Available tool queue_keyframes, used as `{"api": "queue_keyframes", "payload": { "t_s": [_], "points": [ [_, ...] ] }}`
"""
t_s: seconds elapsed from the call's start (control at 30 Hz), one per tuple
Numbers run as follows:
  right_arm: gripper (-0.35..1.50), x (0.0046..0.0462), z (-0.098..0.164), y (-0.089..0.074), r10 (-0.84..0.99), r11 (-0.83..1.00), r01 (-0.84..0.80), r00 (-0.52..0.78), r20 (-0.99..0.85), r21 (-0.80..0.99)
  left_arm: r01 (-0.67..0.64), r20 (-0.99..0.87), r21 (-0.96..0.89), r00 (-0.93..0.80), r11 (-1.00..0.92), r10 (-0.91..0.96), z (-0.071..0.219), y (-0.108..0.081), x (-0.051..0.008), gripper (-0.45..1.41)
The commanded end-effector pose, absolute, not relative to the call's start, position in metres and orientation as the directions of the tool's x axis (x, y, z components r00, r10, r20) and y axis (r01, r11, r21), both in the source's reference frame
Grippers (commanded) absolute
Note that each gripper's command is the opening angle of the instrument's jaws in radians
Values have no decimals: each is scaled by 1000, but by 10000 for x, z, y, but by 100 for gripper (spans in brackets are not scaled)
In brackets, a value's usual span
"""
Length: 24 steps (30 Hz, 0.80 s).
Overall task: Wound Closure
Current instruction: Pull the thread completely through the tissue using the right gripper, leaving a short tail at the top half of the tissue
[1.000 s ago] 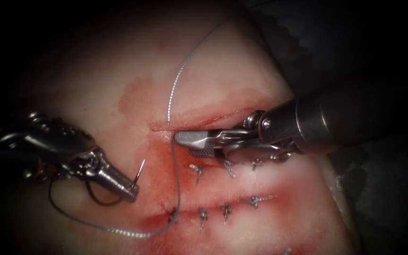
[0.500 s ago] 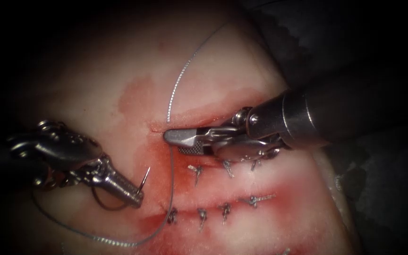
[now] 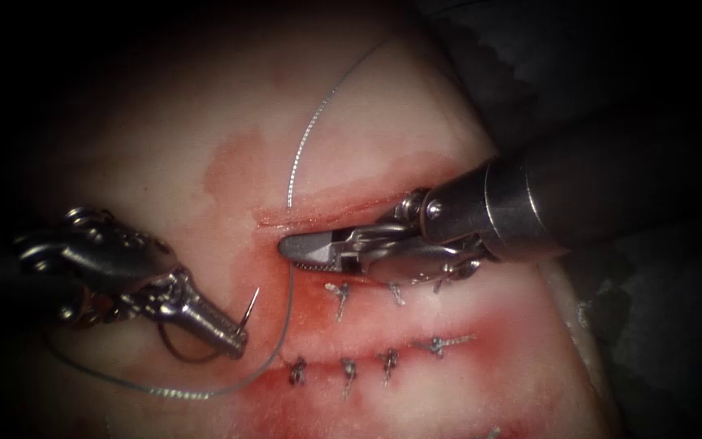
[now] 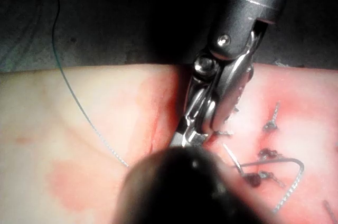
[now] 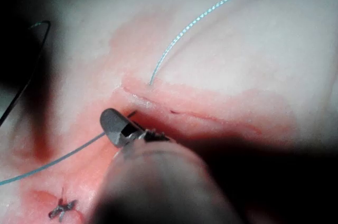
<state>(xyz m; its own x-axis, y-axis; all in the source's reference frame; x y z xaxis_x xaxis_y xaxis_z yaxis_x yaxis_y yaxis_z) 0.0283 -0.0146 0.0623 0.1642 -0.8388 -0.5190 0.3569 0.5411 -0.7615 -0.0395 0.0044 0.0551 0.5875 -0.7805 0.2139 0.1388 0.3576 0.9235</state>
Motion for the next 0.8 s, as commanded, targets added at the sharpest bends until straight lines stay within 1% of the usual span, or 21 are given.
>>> {"api": "queue_keyframes", "payload": {
  "t_s": [0.03, 0.2, 0.33, 0.4, 0.5, 0.53, 0.6, 0.63, 0.73, 0.8],
  "points": [
    [17, 292, 628, -148, -840, 539, 358, 158, -519, -763, 137, 217, 923, 586, 359, -781, 555, 48, -401, -45],
    [17, 294, 625, -151, -838, 540, 369, 148, -525, -757, 139, 212, 924, 587, 355, -782, 554, 47, -402, -45],
    [-3, 298, 626, -152, -845, 524, 376, 120, -521, -764, 138, 214, 924, 588, 357, -780, 556, 45, -403, -45],
    [-6, 297, 627, -152, -851, 513, 375, 100, -516, -772, 140, 210, 925, 588, 354, -781, 557, 44, -403, -45],
    [-25, 288, 627, -152, -863, 491, 378, 90, -497, -785, 138, 212, 924, 590, 356, -779, 558, 43, -404, -45],
    [-35, 284, 626, -152, -865, 489, 378, 91, -494, -786, 138, 212, 924, 590, 356, -779, 558, 43, -404, -45],
    [-35, 272, 626, -152, -872, 476, 379, 91, -480, -794, 137, 212, 924, 591, 356, -778, 559, 44, -404, -45],
    [-35, 256, 626, -153, -879, 468, 376, 110, -463, -800, 138, 207, 926, 592, 352, -779, 560, 46, -404, -45],
    [-35, 225, 621, -152, -888, 460, 377, 185, -421, -804, 173, 197, 922, 564, 348, -802, 566, 56, -403, -45],
    [-35, 203, 616, -150, -890, 457, 381, 210, -406, -804, 201, 168, 924, 548, 324, -819, 571, 63, -401, -45]
  ]
}}
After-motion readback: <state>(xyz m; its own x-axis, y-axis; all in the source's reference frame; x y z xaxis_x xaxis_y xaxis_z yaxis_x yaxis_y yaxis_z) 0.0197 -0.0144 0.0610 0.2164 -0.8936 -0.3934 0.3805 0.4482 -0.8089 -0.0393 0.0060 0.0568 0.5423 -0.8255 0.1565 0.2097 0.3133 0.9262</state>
